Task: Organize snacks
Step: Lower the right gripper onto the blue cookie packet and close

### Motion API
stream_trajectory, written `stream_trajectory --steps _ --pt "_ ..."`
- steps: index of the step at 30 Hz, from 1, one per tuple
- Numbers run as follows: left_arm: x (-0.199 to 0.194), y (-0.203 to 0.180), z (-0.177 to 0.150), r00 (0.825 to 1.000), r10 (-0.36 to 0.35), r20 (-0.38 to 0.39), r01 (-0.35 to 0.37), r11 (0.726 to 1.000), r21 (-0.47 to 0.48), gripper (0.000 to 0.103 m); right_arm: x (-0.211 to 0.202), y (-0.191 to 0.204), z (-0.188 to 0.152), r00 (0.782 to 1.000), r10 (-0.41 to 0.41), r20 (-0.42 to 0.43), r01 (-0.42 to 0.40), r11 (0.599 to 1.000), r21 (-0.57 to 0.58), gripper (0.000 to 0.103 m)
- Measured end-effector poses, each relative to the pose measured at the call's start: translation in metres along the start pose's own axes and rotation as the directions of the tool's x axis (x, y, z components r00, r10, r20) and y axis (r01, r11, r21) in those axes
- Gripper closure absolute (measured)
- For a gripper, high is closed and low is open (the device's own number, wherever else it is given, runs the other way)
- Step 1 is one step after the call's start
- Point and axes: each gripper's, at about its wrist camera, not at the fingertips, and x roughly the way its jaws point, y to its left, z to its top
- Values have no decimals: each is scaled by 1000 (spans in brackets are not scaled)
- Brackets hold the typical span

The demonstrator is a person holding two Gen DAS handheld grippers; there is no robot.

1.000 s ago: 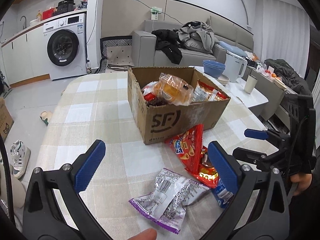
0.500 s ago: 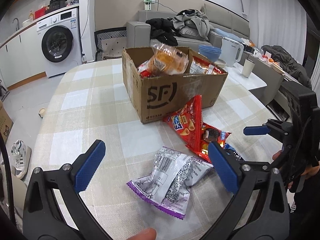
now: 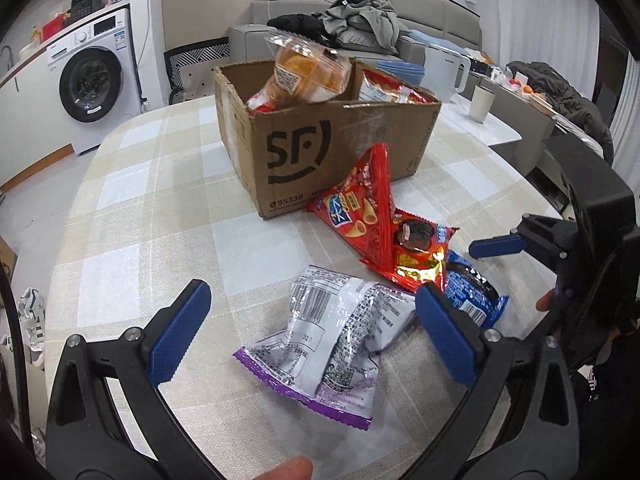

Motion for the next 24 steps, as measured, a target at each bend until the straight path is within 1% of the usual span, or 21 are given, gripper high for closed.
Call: stream_trajectory --steps 4,6,9,19,22,24 --pt "4 -4 -2 1000 -12 -15 12 1000 21 1 -3 -6 -6 999 -25 -21 25 1000 -14 0" --pt "5 -5 -3 1000 -19 -18 19 999 29 1 -7 -13 -8 999 -37 -19 37 999 -11 0" --pt "7 -6 -4 999 -31 -27 32 999 34 1 -10 -20 -9 1000 -23 -13 23 1000 1 0" --pt "13 -7 -8 998 -32 -56 35 998 48 1 7 -4 -8 999 -15 -33 13 999 -39 0" --pt "15 -5 -9 997 -35 -63 38 998 44 1 3 0 -9 999 -6 -38 4 999 -53 4" --pt "17 -4 -9 997 -35 -69 38 998 40 1 1 2 -12 999 -10 -35 7 997 -77 9"
